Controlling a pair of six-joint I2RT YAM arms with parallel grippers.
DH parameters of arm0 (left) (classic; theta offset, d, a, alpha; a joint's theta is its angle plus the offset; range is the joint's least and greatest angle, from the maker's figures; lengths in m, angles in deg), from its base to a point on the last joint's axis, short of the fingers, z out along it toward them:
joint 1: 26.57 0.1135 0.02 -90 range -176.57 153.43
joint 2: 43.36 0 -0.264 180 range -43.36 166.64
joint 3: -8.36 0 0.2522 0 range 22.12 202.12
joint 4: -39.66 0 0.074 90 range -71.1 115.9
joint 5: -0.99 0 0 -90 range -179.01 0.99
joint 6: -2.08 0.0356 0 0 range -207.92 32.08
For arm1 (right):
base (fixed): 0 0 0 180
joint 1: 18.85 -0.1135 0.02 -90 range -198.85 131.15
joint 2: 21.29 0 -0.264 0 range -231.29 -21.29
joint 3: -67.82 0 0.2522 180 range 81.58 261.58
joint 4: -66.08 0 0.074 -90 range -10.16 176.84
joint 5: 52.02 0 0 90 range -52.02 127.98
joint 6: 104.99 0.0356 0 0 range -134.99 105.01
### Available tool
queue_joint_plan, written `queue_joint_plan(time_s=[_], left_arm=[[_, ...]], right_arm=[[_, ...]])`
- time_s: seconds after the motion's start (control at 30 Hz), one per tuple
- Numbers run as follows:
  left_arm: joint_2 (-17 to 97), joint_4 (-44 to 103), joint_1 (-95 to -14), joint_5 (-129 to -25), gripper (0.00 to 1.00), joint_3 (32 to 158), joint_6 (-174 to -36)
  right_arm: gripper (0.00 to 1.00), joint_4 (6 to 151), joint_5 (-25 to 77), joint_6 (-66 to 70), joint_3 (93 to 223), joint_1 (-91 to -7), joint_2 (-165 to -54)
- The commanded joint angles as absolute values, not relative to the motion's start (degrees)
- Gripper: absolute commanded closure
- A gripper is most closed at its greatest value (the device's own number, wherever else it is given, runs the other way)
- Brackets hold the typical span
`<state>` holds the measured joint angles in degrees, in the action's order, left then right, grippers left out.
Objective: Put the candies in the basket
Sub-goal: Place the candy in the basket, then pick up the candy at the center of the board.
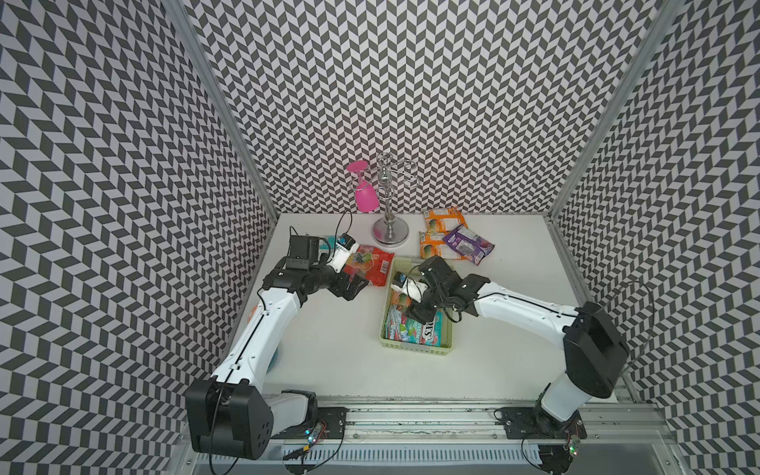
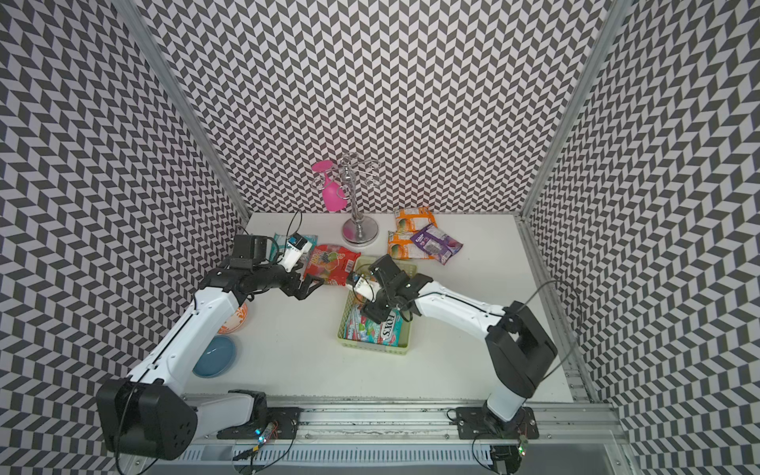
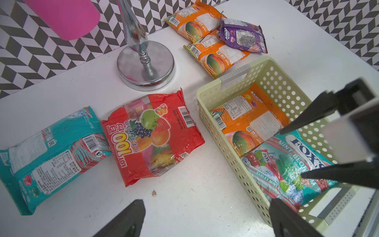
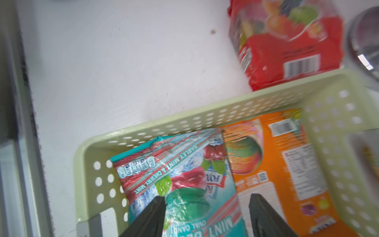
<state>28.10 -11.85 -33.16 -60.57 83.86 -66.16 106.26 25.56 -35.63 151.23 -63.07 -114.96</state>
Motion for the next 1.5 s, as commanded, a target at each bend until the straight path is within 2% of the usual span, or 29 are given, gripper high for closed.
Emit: queue_joint_plan(time_s=[0.0, 0.1, 0.4, 0.63, 0.9, 1.13, 1.3, 1.47], left_arm=[[27.3, -11.0, -32.7, -59.4, 0.01, 84.2, -66.3], [27.6, -11.7, -32.6, -59.7, 0.01, 85.1, -66.5], [27.7, -11.8, -32.7, -58.8, 0.01, 85.2, -66.6], [28.6, -11.6, -32.8, -60.7, 0.01, 86.9, -67.6], [31.2, -7.5, -30.4, -68.3, 0.01, 88.0, -74.5], [34.7, -3.8, -24.1, -74.1, 0.02, 88.2, -82.5], [35.4, -1.1, -24.1, -78.6, 0.04, 88.0, -77.0], [35.0, 4.1, -24.0, -83.4, 0.01, 87.6, -59.9]], right_arm=[[0.31, 110.2, 26.8, -39.3, 150.2, -61.7, -112.0], [0.31, 110.2, 32.0, -40.8, 145.4, -61.9, -112.2], [0.33, 105.2, 36.7, -40.3, 136.9, -65.3, -113.8], [0.32, 108.7, 38.4, -40.5, 140.6, -66.1, -111.0], [0.29, 108.0, 31.0, -35.0, 145.0, -59.2, -101.0], [0.27, 104.2, 32.6, -29.6, 141.4, -52.5, -93.3], [0.23, 101.6, 35.7, -28.7, 138.4, -48.5, -88.6], [0.17, 98.1, 37.0, -26.3, 134.7, -45.2, -84.7]])
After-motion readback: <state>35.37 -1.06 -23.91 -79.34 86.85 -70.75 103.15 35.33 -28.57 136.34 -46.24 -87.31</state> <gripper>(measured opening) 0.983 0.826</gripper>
